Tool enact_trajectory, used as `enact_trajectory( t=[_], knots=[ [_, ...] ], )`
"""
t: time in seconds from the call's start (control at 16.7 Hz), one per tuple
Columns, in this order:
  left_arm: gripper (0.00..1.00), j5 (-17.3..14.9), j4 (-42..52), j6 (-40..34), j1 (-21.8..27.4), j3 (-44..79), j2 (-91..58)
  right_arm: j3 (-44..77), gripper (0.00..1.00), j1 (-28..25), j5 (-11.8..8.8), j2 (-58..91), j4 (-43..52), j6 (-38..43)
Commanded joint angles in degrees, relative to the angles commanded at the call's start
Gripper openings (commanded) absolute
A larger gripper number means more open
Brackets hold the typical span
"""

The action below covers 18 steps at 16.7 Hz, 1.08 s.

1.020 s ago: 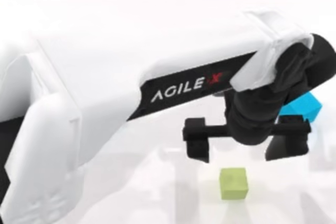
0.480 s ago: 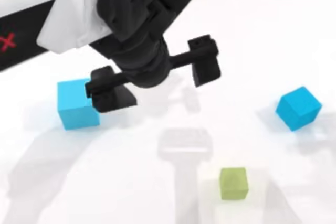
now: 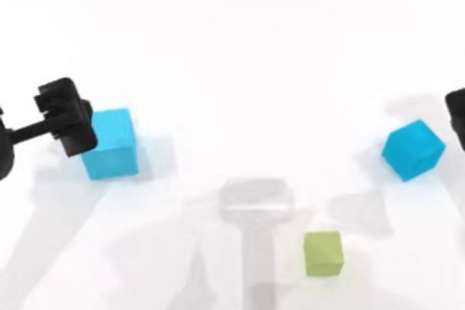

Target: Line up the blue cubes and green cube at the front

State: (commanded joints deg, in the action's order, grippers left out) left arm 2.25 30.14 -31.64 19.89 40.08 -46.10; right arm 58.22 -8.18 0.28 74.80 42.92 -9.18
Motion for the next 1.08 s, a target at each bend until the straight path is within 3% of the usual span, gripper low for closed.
enact_trajectory(
  t=[0.3, 0.54, 0.78, 1.08],
  knots=[
    [1.00, -0.9, -15.3, 15.9, -11.7, -23.2, 25.4, 18.1, 1.00, -2.6, 0.1, 23.5, 13.4, -2.8],
    [1.00, -1.7, -25.0, 26.3, -18.1, -34.8, 39.0, 29.2, 1.00, -4.0, -0.1, 35.5, 20.4, -4.4],
    [1.00, -2.2, -29.9, 31.4, -20.9, -39.9, 45.8, 34.5, 1.00, -4.7, -0.2, 41.3, 23.5, -5.1],
    [1.00, -2.2, -30.1, 31.6, -21.0, -40.1, 46.1, 34.8, 1.00, -4.5, -0.2, 41.7, 23.7, -5.1]
  ],
)
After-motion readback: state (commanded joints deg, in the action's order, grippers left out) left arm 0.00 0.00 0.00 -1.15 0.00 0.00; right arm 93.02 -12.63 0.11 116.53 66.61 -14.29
